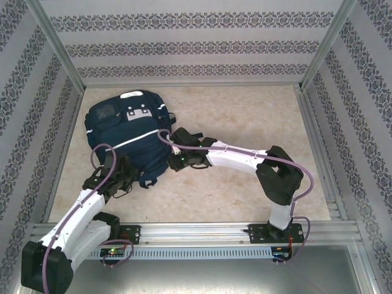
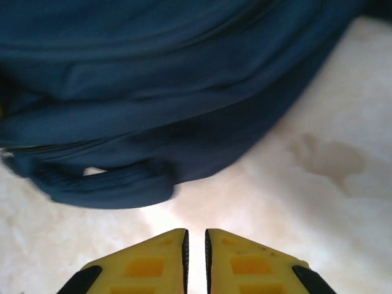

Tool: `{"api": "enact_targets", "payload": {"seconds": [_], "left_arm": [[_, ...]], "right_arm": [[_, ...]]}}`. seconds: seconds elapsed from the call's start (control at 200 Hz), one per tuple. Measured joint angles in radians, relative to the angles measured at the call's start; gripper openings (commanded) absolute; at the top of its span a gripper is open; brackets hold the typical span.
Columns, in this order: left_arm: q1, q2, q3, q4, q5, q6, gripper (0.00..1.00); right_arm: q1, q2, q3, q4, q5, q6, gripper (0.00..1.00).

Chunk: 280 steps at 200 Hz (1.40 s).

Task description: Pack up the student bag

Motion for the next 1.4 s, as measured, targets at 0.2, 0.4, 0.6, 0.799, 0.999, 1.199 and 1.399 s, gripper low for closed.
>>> {"api": "enact_targets", "payload": {"seconds": [0.2,0.4,0.6,0.799,0.999,1.199,1.399], "left_arm": [[-0.128,0.149,0.0,0.218,-0.001,-0.008,0.0],[-0.181,0.265,0.01,0.359,-0.005,-0.008,0.0],[-0.177,0.224,0.01,0.348,-0.013,0.006,0.36],[-0.089,0.098,-0.001,0.3,-0.008,0.022,0.43],[-0.018,0.021,-0.042,0.277,-0.008,0.024,0.43],[-0.014,0.026,-0.052,0.277,0.004,0.024,0.43],[-0.014,0.048,-0.052,0.279,0.01,0.027,0.43]], "right_arm": [[0.019,-0.04,-0.023,0.037,-0.007,0.062,0.23],[0.034,-0.04,-0.035,0.07,-0.001,0.112,0.24],[0.082,0.036,-0.014,0.092,0.023,0.135,0.27],[0.106,0.08,0.02,0.071,0.074,0.141,0.33],[0.119,0.106,0.099,0.018,0.158,0.144,0.41],[0.123,0.171,0.186,-0.044,0.211,0.152,0.43],[0.143,0.216,0.241,-0.102,0.252,0.16,0.48]]}}
